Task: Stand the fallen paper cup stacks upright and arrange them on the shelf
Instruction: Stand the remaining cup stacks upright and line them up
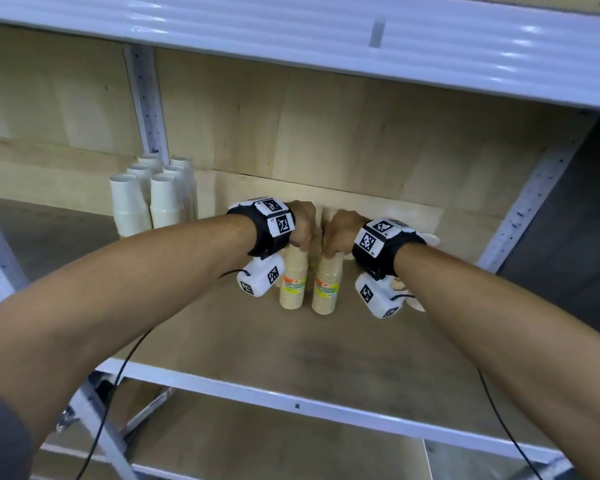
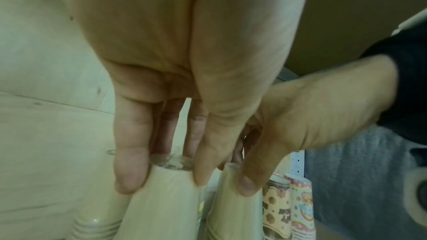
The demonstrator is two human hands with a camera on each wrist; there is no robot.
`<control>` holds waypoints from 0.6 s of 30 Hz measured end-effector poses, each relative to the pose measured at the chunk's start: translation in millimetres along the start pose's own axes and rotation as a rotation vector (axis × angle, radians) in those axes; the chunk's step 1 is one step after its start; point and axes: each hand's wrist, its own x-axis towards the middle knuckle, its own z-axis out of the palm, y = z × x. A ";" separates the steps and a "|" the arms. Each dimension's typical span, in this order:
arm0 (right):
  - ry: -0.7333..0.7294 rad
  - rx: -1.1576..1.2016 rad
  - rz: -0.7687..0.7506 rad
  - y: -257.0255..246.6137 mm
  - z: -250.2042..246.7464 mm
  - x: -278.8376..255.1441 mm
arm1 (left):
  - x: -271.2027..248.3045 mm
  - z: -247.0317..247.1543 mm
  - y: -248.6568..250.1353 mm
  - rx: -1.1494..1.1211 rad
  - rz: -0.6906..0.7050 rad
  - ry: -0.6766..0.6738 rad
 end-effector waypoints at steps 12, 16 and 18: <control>0.056 0.007 0.108 32.9 5.7 9.4 | 17.1 11.8 10.9 0.046 0.043 0.027; 0.084 0.038 0.116 30.7 8.6 15.4 | 22.4 12.1 7.8 0.031 0.047 0.025; 0.095 0.073 0.121 29.8 10.3 18.8 | 25.0 12.3 6.7 0.031 0.055 0.021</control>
